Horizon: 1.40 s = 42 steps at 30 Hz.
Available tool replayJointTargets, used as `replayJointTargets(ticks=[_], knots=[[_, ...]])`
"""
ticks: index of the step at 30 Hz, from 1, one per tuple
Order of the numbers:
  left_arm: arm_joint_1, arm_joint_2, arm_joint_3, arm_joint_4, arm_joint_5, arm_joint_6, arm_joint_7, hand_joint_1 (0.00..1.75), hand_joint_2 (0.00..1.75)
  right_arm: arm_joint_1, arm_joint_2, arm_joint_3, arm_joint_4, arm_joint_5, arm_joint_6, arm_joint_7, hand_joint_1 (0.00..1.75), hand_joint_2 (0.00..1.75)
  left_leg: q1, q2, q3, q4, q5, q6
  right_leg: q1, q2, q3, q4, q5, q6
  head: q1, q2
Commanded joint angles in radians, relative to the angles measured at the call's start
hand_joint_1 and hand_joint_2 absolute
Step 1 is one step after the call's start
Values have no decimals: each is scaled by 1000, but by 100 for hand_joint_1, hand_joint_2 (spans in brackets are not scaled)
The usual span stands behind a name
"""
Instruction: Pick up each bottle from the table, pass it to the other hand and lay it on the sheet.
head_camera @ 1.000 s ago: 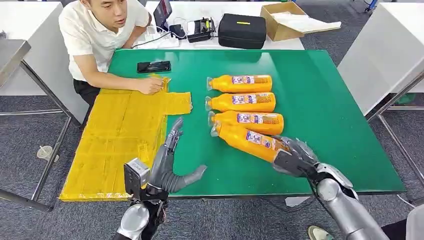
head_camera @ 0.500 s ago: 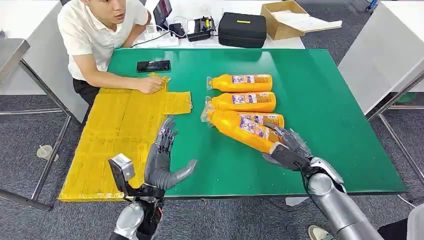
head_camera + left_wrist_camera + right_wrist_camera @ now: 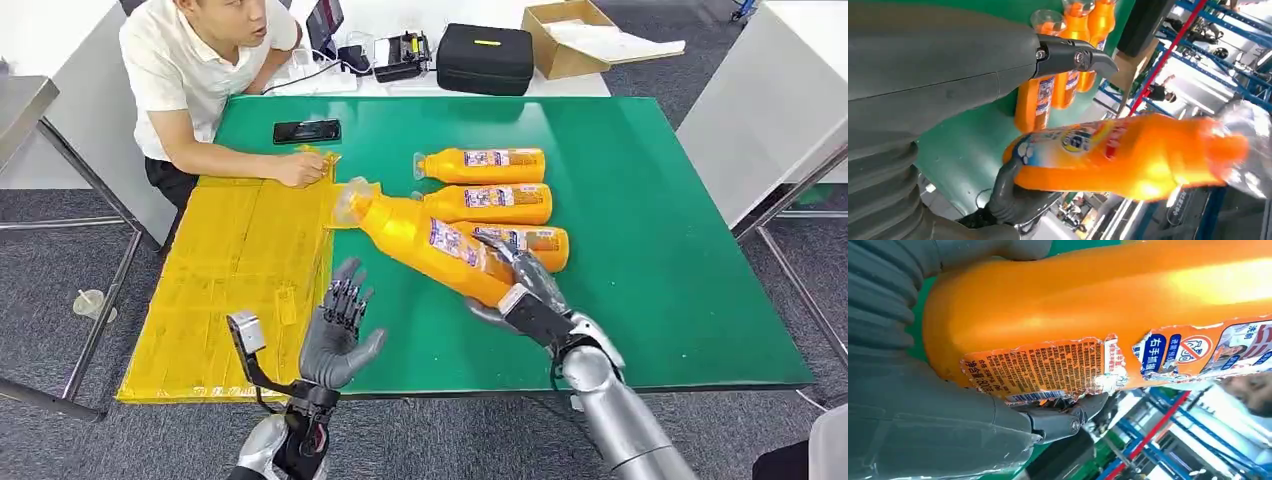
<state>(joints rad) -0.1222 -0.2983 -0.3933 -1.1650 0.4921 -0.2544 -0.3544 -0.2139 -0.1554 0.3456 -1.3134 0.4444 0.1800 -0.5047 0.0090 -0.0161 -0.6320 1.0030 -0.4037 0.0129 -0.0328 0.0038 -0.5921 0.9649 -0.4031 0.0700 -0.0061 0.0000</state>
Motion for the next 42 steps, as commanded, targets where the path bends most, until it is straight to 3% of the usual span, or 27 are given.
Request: replayJointTargets(ticks=[1, 9, 21, 38, 42], knots=[[-41, -40, 2, 84, 3, -26, -19, 0, 175, 9, 66, 14, -2, -26, 26, -17, 175, 175, 1, 2, 4, 1, -3, 0, 2, 0, 4, 0, -2, -4, 0, 0], [-61, -38, 10, -11, -56, -13, -81, 0, 175, 66, 119, 65, 29, -37, 44, -27, 175, 175, 1, 1, 2, 1, -2, 0, 2, -1, 2, 0, -2, -4, 0, 0], [-72, -51, 10, -19, -65, -30, -98, 0, 175, 59, 129, 123, 136, -49, 67, -36, 175, 175, 1, 0, 2, 1, -1, 0, 2, -1, 2, 0, -1, -3, 0, 0], [-133, -48, -62, 141, 105, -140, -25, 0, 175, -34, 156, 227, 230, -31, 43, -84, 175, 175, 1, 1, 4, 1, -2, 0, 2, -1, 4, 0, -2, -4, 0, 0], [-156, -51, -50, 196, 145, -154, -17, 0, 175, -41, 155, 251, 219, -24, 50, -95, 162, 175, 1, 1, 3, 1, -2, 0, 2, -1, 4, 0, -2, -4, 0, 0]])
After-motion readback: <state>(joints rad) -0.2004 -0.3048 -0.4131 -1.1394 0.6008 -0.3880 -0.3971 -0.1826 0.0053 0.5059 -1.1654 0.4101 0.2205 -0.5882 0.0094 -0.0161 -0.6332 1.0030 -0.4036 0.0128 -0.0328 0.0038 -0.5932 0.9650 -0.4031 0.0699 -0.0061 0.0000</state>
